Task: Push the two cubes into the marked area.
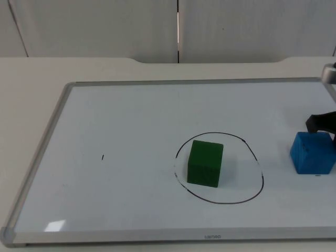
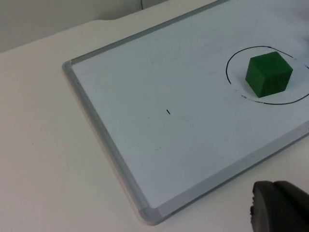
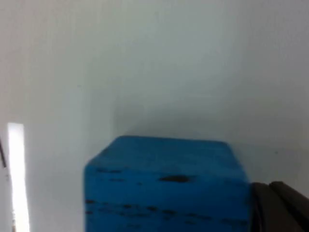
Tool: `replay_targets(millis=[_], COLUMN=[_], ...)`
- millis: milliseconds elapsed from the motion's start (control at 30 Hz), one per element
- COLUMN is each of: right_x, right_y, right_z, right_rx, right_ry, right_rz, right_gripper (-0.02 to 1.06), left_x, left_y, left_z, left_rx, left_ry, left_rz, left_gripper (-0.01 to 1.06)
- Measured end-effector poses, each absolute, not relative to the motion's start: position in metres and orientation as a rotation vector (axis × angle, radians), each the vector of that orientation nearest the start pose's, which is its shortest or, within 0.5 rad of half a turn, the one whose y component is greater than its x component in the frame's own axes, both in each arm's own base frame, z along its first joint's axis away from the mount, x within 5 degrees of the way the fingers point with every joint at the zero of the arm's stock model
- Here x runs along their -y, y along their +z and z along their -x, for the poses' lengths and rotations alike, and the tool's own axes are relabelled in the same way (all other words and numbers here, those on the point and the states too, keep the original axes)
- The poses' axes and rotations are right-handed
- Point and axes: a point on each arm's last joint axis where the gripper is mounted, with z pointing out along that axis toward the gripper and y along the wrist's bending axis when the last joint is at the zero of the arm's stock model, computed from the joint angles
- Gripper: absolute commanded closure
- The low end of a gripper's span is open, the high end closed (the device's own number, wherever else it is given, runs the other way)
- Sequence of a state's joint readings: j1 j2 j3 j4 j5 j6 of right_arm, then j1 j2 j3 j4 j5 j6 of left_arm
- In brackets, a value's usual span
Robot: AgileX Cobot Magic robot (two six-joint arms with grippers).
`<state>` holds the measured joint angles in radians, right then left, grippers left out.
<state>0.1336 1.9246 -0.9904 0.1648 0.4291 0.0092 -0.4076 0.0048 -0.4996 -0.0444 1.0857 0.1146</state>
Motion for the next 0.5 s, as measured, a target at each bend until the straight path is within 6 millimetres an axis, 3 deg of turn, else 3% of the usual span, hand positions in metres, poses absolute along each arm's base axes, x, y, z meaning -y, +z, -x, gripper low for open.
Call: replay_targets(millis=[500], right_x=[-0.0625], right_y=[0.1151], right_z=[-0.3392], right_rx=[-2.839], right_ry=[0.219], right_rz=[-0.075], right_gripper=[1.05], left_x=[0.0007], left_y=[0.2752], left_z=[0.0060], left_rx=[-2.014], left_ry=[-0.230], left_rz=[-0.529], left_gripper=[1.05])
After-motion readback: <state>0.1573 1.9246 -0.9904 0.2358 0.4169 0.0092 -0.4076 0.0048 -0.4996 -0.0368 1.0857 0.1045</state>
